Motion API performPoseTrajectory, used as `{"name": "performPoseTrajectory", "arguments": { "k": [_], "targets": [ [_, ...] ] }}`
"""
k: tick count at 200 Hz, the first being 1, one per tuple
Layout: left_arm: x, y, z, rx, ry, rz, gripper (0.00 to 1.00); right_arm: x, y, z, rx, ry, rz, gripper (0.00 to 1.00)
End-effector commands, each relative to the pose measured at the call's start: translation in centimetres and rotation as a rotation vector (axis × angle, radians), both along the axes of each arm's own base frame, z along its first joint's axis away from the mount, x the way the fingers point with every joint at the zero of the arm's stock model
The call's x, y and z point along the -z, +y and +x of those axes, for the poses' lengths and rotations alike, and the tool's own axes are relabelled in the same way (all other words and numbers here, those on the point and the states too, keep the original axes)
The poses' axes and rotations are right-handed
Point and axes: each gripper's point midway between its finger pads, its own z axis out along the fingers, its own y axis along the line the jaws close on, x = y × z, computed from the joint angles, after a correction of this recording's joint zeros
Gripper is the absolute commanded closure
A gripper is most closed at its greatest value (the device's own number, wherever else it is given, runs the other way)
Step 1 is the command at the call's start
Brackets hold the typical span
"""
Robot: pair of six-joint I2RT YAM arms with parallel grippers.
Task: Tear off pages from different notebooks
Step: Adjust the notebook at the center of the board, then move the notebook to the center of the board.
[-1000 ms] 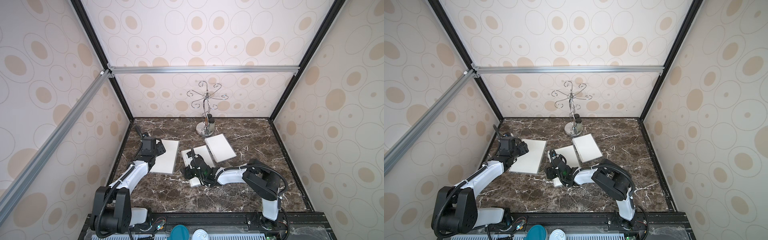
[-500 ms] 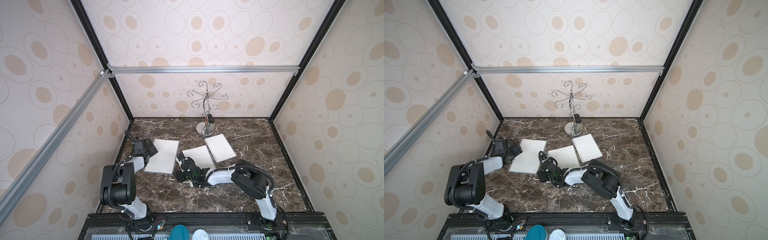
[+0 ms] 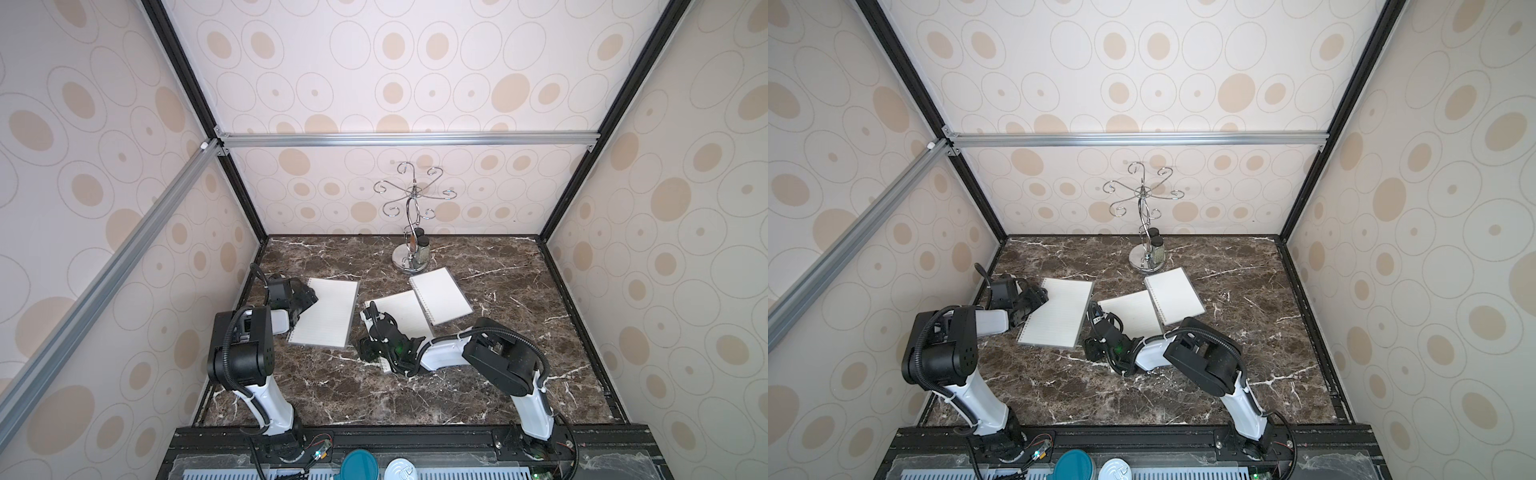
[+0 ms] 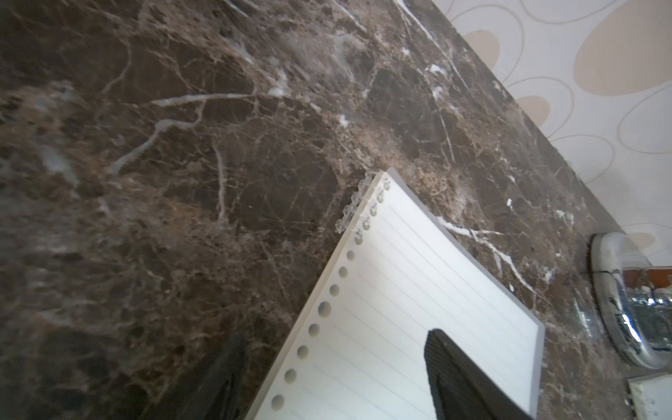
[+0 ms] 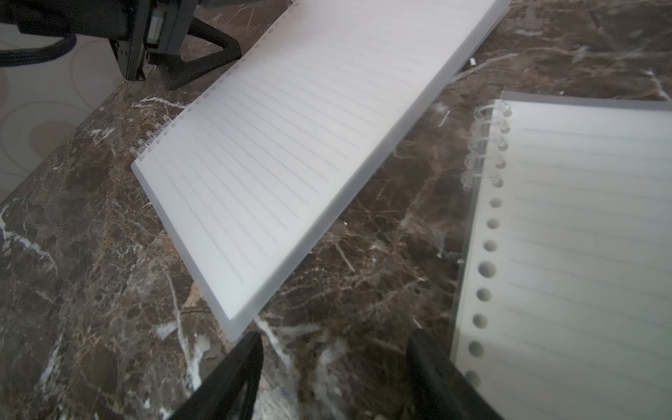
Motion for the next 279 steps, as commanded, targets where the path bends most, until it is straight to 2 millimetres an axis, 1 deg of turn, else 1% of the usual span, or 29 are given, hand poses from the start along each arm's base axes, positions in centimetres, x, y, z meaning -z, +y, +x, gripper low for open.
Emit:
{"name": "performPoseTrajectory", "arguments": {
  "k": [1,19,37,45,46,50,52,55,65,67,77,89,94,102,117,136,158,172,188,209,215,218,222,239,250,261,279],
  "targets": [
    [1.0,-1.4,-1.0,0.028,0.025,-0.082,0.21,1.3,-1.7,0.1,0.028,0.02,-0.056,0.34],
    [0.9,-1.1,-1.6,0.02,0.037,-0.055,0.2,0.7,-1.1,-0.3,-0.008,0.027,-0.04,0.34],
    [-0.1,-0.6,-2.0,0.007,0.035,-0.015,0.2,-1.2,-0.9,-0.9,-0.04,0.027,-0.018,0.34],
    [-0.8,-0.5,-2.2,0.007,0.025,-0.003,0.2,-2.9,-1.2,-1.1,-0.048,0.014,0.003,0.34],
    [-1.1,-0.5,-2.1,0.006,0.017,0.0,0.2,-2.9,-1.2,-1.1,-0.049,0.013,0.003,0.34],
    [-1.4,-0.6,-2.3,0.009,0.014,0.004,0.2,-4.1,-1.5,-1.3,-0.053,-0.001,0.018,0.34],
    [-1.7,-0.6,-2.3,0.011,0.009,0.007,0.2,-4.1,-1.6,-1.4,-0.053,-0.002,0.016,0.34],
    [-2.0,-0.6,-2.4,0.012,0.004,0.012,0.19,-4.9,-1.8,-1.4,-0.052,-0.011,0.027,0.33],
    [-3.1,-0.7,-2.6,0.013,-0.01,0.042,0.19,-7.0,-2.8,-1.6,-0.033,-0.043,0.05,0.32],
    [-3.3,-0.7,-2.6,0.013,-0.013,0.048,0.19,-7.1,-3.0,-1.6,-0.028,-0.047,0.047,0.31],
    [-4.3,-0.6,-2.7,0.009,-0.035,0.079,0.18,-8.8,-4.2,-1.5,-0.004,-0.072,0.063,0.29],
    [-4.3,-0.7,-2.8,0.015,-0.036,0.085,0.18,-9.9,-5.0,-1.6,-0.002,-0.088,0.077,0.28],
    [-3.6,-0.7,-3.1,0.017,-0.004,0.083,0.18,-10.1,-5.2,-1.7,-0.004,-0.091,0.077,0.28],
    [-3.0,-0.8,-3.0,0.023,0.015,0.082,0.18,-10.4,-5.3,-1.7,-0.004,-0.091,0.077,0.28],
    [-1.8,-0.8,-2.9,0.026,0.05,0.078,0.18,-10.1,-5.0,-1.9,-0.014,-0.069,0.081,0.28],
    [-1.2,-0.7,-2.5,0.023,0.048,0.077,0.18,-9.1,-4.0,-2.4,-0.048,-0.033,0.092,0.28],
    [-0.3,-0.6,-2.0,0.028,0.08,0.085,0.18,-7.8,-3.2,-2.3,-0.057,0.007,0.094,0.29],
    [0.4,-1.1,-1.8,0.047,0.092,0.063,0.18,-7.1,-2.7,-2.2,-0.061,0.02,0.094,0.28],
    [0.7,-2.1,-1.8,0.067,0.092,0.064,0.18,-6.5,-2.3,-2.0,-0.061,0.034,0.089,0.29],
    [1.4,-3.3,-2.5,0.091,0.109,0.077,0.17,-5.6,-2.3,-1.8,-0.046,0.053,0.085,0.29],
    [1.8,-3.9,-2.9,0.106,0.12,0.065,0.17,-5.5,-2.4,-1.5,-0.037,0.058,0.088,0.29],
    [1.6,-4.2,-2.7,0.113,0.102,0.061,0.17,-5.3,-2.4,-1.5,-0.035,0.063,0.091,0.29],
    [1.8,-4.5,-2.8,0.119,0.1,0.052,0.17,-5.1,-2.5,-1.4,-0.029,0.069,0.093,0.29],
    [2.5,-6.4,-4.1,0.163,0.095,0.015,0.18,-4.4,-3.2,-0.6,0.009,0.106,0.12,0.29],
    [2.4,-7.1,-5.0,0.174,0.095,0.009,0.18,-4.0,-3.6,-0.1,0.027,0.136,0.149,0.29],
    [1.8,-7.9,-5.8,0.184,0.074,0.008,0.17,-3.7,-3.7,0.4,0.034,0.163,0.177,0.29],
    [1.6,-8.5,-7.3,0.186,0.069,0.017,0.17,-2.9,-3.7,1.0,0.051,0.199,0.196,0.29]
  ]
}}
